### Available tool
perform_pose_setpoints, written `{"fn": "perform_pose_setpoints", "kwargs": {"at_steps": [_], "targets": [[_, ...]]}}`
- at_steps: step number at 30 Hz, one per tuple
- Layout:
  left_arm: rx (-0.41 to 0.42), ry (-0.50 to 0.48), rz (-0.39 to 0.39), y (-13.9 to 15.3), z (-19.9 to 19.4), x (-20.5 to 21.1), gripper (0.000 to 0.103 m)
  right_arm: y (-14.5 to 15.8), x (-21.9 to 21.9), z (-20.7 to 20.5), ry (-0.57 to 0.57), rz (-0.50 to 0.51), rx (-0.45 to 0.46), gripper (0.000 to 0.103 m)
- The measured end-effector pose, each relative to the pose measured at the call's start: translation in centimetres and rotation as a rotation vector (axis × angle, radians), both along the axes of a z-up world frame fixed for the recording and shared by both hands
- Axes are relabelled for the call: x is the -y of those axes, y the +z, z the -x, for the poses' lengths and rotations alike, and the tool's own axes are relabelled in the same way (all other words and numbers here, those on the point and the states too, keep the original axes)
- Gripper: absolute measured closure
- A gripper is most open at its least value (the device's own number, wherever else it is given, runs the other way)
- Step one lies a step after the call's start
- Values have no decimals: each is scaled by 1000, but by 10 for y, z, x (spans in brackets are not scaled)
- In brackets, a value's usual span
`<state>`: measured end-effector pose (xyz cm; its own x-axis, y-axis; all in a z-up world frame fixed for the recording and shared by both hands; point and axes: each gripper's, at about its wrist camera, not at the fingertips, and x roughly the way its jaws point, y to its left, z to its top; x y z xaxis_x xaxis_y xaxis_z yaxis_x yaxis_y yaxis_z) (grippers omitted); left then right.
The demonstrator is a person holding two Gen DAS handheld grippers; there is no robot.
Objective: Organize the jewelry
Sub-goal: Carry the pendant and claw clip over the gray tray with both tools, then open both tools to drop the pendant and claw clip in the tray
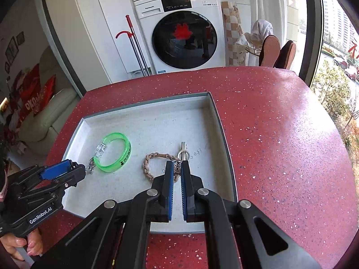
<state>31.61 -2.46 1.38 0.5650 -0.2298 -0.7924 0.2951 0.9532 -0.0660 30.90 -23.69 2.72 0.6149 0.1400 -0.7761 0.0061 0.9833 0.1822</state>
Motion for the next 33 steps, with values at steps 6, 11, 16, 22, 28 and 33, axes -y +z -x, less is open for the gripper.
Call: {"fn": "perform_pose_setpoints", "kwargs": {"at_steps": [6,11,16,22,28,33], "targets": [[-45,-3,-33,-26,-8,8,48,-23,3,-11,-7,3,-39,96],[-47,-8,-83,-37,-13,17,48,-37,9,-13,-17,-5,-62,96],[-19,9,-131,-41,-18,20,45,-43,9,-14,-11,-10,-76,96],[15,34,-168,-42,-17,20,12,-43,8,-15,-6,-16,-99,95],[28,43,-155,-36,-11,16,12,-33,2,-8,6,-30,-74,60],[47,50,-135,-26,-3,13,12,-19,-3,1,9,-46,-46,56]]}}
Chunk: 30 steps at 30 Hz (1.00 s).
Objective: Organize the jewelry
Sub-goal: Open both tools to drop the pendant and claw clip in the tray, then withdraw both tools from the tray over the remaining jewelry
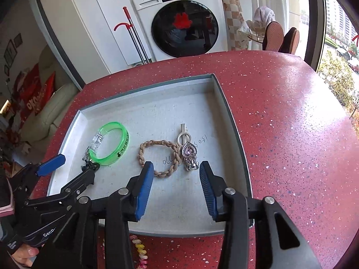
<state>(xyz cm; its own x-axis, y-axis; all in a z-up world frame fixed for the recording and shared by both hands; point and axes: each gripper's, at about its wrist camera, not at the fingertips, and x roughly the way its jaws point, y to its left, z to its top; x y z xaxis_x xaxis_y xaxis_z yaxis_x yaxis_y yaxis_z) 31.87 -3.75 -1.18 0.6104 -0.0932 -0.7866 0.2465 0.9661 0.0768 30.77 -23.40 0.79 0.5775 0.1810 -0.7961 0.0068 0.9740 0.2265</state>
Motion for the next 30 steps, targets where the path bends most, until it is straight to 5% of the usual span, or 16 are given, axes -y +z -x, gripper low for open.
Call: {"fn": "perform_pose_setpoints", "kwargs": {"at_steps": [5,7,13,18,30], "targets": [[19,8,23,9,7,-3,12,11,-3,11,-1,-5,20,50],[22,13,29,12,10,-5,0,15,-2,13,-4,-12,24,49],[44,24,45,23,22,-14,0,24,-8,26,0,-14,32,44],[61,34,56,35,39,-27,0,32,-9,46,-17,-38,58,14],[81,27,56,47,101,-53,0,49,-25,105,14,-28,54,12]]}}
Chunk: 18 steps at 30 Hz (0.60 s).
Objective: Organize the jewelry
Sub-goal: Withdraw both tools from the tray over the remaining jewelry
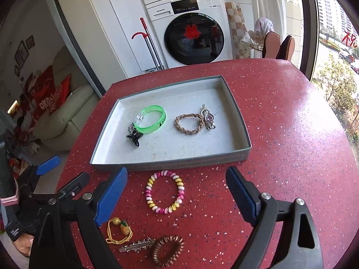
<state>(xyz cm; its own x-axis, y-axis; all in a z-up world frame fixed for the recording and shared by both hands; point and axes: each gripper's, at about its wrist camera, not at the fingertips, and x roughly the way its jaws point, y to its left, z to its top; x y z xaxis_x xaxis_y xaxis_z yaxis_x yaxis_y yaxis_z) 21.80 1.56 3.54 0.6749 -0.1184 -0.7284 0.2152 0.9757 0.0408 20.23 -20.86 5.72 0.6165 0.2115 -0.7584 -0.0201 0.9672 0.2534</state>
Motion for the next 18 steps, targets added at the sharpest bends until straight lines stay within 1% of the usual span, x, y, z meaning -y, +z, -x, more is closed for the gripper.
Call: {"fn": "perform_pose_setpoints", "kwargs": {"at_steps": [6,11,15,18], "targets": [[-3,-8,-17,-13,31,-12,0,-18,-5,33,7,0,-67,12],[-65,-32,-2,-33,52,-15,0,-40,-3,60,-10,13,-124,12],[-90,-38,-15,-47,63,-11,0,-54,0,75,-34,29,-170,12],[-102,-43,-22,-54,67,-7,0,-60,2,82,-45,32,-182,12]]}}
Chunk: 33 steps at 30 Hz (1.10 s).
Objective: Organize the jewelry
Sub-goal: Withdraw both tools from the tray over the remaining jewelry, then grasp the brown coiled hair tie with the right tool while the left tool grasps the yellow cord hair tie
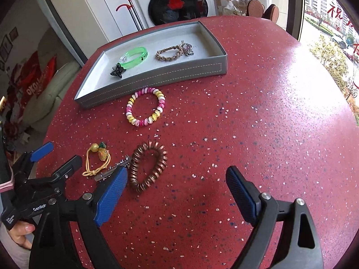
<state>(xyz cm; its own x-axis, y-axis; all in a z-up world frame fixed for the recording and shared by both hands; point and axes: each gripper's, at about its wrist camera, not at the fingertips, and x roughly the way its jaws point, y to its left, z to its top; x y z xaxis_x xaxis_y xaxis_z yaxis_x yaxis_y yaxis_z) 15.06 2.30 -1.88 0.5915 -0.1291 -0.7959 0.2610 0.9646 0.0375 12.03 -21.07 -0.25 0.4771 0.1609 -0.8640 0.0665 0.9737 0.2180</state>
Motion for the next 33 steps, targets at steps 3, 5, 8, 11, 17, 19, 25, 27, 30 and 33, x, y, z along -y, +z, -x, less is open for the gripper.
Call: {"fn": "perform_pose_setpoints", "kwargs": {"at_steps": [3,5,8,11,17,19,25,27,30,33], "targets": [[-5,-9,-15,-4,1,4,0,-1,-1,2,-1,18,-2,12],[-7,-14,-26,-6,0,7,0,-1,-3,2,0,33,0,12],[-14,-13,-41,-10,-3,9,0,-1,-7,1,1,53,5,12],[-23,-10,-51,-13,-7,11,0,-2,-13,-3,9,84,8,13],[-20,-15,-71,-17,-9,16,0,-11,-24,-4,33,137,-6,30],[-16,-17,-76,-16,-9,18,0,-14,-25,-3,39,152,-14,38],[3,-40,-82,-14,-5,25,0,-15,-35,3,85,238,10,51],[11,-52,-91,-13,-3,29,0,-15,-36,3,95,237,13,57],[24,-87,-98,-11,2,37,15,-14,-39,3,112,237,17,64],[26,-126,-99,-9,5,44,30,-14,-41,3,124,234,17,73]]}}
